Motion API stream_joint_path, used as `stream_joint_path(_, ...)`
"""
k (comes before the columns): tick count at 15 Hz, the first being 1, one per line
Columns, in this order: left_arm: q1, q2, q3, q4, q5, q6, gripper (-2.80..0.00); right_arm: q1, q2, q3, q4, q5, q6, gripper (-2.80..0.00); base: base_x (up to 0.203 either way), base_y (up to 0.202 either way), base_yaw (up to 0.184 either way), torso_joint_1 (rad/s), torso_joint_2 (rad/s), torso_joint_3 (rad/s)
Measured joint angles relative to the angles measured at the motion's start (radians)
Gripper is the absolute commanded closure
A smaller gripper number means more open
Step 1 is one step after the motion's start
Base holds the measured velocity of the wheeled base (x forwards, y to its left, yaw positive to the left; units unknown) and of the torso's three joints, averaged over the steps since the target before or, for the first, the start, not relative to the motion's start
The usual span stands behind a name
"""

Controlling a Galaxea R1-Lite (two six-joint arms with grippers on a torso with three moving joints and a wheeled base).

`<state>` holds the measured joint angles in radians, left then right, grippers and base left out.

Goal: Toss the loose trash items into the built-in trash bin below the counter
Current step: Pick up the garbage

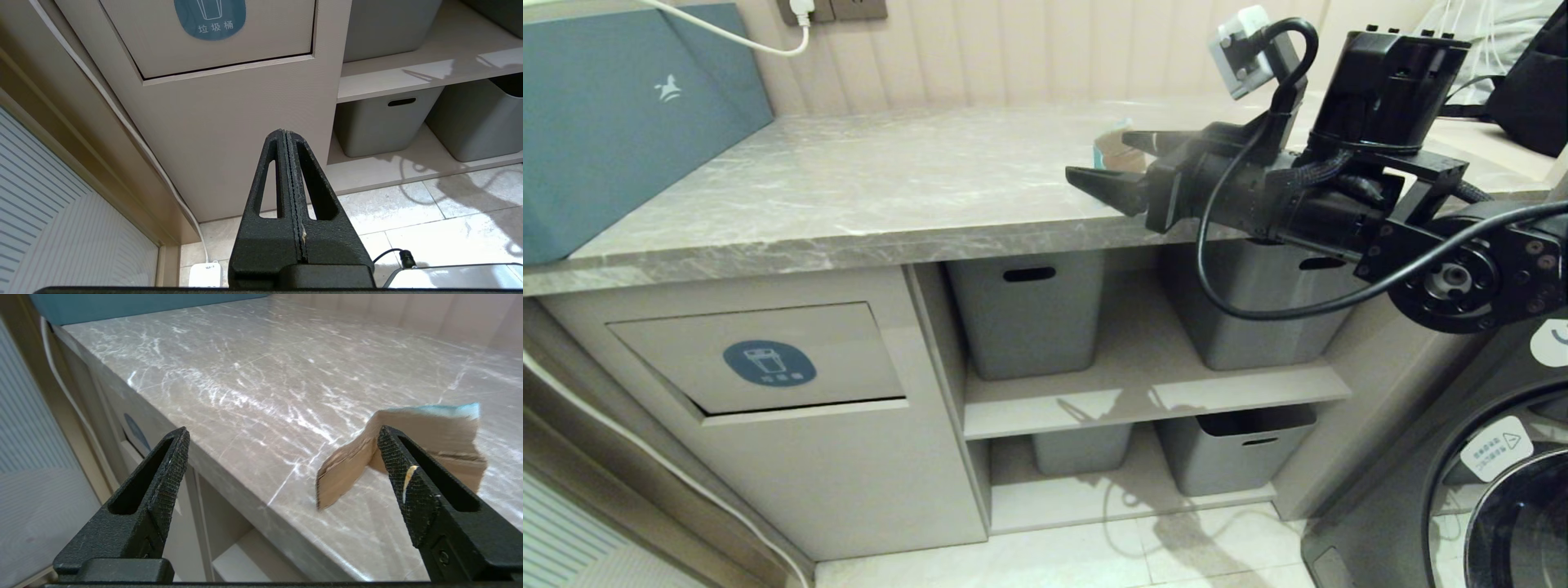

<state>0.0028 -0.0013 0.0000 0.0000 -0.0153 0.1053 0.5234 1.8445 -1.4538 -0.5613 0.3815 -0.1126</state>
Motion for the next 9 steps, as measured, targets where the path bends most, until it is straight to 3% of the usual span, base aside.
stream_joint_path(9, 0.000, 0.000, 0.000, 0.000, 0.001, 0.000, 0.00, -0.035, 0.094, -0.068, 0.000, 0.001, -0.028, -2.80, 0.000, 0.000, 0.000, 0.000, 0.00, 0.000)
